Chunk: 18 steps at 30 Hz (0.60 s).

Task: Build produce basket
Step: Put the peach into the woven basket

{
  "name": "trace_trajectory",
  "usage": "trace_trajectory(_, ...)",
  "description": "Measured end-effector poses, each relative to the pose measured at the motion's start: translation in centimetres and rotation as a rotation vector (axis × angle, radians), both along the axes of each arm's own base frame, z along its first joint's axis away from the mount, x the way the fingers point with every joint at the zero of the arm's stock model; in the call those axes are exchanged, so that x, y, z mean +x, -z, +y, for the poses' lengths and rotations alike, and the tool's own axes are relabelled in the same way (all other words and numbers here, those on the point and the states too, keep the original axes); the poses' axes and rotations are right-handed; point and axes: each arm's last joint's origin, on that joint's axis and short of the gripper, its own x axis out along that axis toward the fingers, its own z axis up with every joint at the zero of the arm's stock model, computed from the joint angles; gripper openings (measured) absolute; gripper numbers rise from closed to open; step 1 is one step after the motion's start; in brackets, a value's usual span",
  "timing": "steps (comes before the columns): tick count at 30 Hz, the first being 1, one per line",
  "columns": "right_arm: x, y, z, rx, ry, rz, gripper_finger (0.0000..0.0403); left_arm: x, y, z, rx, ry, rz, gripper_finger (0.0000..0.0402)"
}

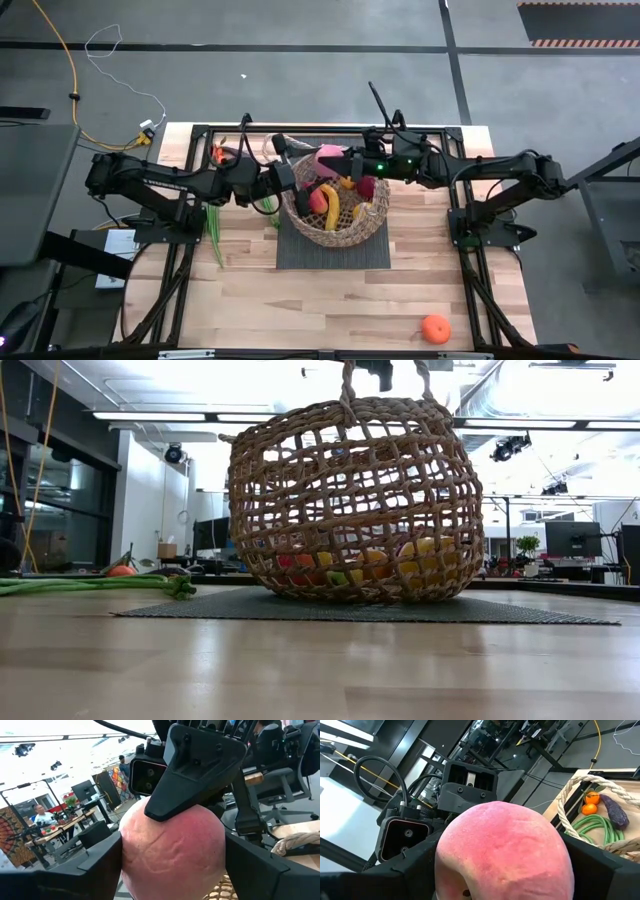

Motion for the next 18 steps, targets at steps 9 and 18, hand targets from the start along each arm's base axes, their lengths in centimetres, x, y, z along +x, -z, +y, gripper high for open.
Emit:
trace_trajectory(9, -0.11, -0.07, -0.25, 0.003, 0.021, -0.002, 0.0326, 0.0, -0.01, 0.02, -0.002, -0.003, -0.003, 0.0285)
trace_trajectory(18, -0.1, -0.09, -0.18, 0.015, -0.016, -0.006, 0.0327, -0.01, -0.04, 0.02, -0.019, -0.006, -0.015, 0.0285)
